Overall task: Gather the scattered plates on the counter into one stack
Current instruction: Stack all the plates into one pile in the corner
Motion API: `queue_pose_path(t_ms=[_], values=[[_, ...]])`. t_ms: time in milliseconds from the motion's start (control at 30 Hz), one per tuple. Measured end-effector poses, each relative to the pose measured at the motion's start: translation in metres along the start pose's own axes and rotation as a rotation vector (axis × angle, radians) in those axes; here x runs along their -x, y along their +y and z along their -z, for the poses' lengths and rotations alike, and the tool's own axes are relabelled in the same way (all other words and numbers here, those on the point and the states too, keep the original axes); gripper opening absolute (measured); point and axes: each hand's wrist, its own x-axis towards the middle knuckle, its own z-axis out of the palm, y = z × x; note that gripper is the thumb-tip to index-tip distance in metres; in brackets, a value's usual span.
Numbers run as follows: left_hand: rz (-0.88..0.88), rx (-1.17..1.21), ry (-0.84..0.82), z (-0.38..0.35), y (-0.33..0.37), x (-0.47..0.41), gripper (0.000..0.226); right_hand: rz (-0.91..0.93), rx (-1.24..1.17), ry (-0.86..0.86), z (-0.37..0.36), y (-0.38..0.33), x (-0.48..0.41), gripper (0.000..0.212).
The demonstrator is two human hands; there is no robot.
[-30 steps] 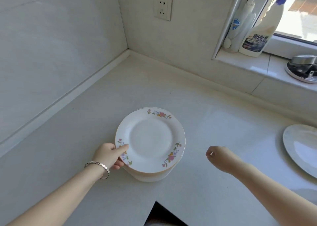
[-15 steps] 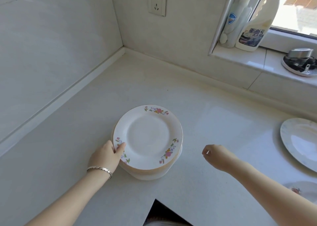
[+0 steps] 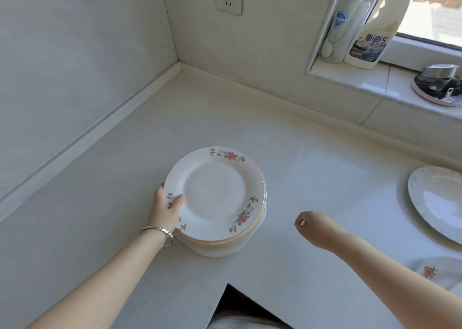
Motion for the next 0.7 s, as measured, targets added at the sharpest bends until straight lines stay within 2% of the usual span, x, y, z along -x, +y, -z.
queue_pose_path(t_ms=[100, 200, 267, 333, 367, 433, 533, 600, 700], values=[[0.000, -0.174, -0.026, 0.005, 0.003, -0.003, 0.043, -0.016, 0.005, -0.021, -0.003, 0.004, 0.000, 0.028], [-0.040, -0.452, 0.003, 0.004, 0.012, -0.002, 0.065, -0.038, -0.003, -0.020, -0.005, 0.006, 0.001, 0.028], [-0.262, -0.633, 0.115, -0.002, 0.024, 0.005, 0.066, -0.067, -0.030, -0.010, -0.005, 0.008, 0.003, 0.027], [-0.626, -0.636, 0.153, -0.016, 0.038, 0.013, 0.053, -0.104, -0.069, 0.011, -0.004, 0.014, 0.005, 0.025], [-0.736, -0.590, 0.113, -0.026, 0.047, 0.018, 0.042, -0.124, -0.087, 0.023, -0.003, 0.018, 0.008, 0.024], [-0.722, -0.471, -0.189, -0.049, 0.072, 0.036, 0.023, -0.164, -0.118, 0.046, 0.000, 0.028, 0.014, 0.021], [-0.477, -0.486, -0.645, -0.097, 0.093, 0.060, 0.013, -0.221, -0.177, 0.086, 0.006, 0.052, 0.028, 0.021], [-0.418, -0.529, -0.784, -0.134, 0.099, 0.072, 0.020, -0.246, -0.226, 0.120, 0.010, 0.072, 0.040, 0.021], [-0.387, -0.623, -0.894, -0.188, 0.102, 0.086, 0.022, -0.280, -0.278, 0.163, 0.018, 0.111, 0.059, 0.024]])
